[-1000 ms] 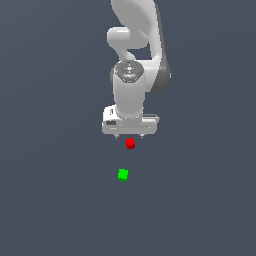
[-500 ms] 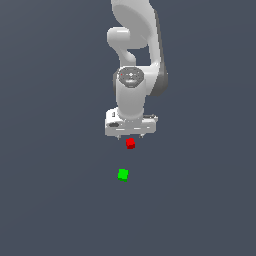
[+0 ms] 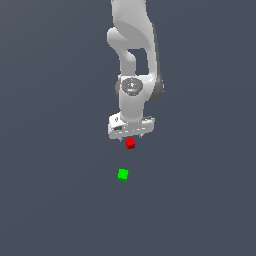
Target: Stack the red cube on top of the green cube.
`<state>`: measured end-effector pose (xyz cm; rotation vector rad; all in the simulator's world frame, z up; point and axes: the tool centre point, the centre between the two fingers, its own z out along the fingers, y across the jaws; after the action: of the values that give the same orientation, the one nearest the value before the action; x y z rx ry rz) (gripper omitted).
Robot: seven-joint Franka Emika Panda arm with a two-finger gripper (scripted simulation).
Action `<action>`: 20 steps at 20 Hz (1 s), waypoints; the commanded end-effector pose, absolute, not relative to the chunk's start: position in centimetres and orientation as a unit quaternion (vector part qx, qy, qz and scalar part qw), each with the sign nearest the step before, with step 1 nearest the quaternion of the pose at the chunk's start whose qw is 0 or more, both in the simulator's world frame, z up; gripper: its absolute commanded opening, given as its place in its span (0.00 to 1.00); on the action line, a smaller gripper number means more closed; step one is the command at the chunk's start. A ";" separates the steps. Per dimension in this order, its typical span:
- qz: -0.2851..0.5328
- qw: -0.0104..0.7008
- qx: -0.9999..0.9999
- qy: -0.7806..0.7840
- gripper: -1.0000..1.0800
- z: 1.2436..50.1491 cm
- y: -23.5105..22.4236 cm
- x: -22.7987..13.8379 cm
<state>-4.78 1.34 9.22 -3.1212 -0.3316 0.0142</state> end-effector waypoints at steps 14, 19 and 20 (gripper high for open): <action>0.001 0.000 -0.991 -0.132 0.96 6.6 1.3 -5.8; 0.000 0.000 -0.991 -0.133 0.96 4.7 1.3 -5.9; 0.000 0.000 -0.991 -0.133 0.96 4.2 1.3 -5.9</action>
<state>-5.85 1.30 4.93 -3.1133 -0.4182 0.0000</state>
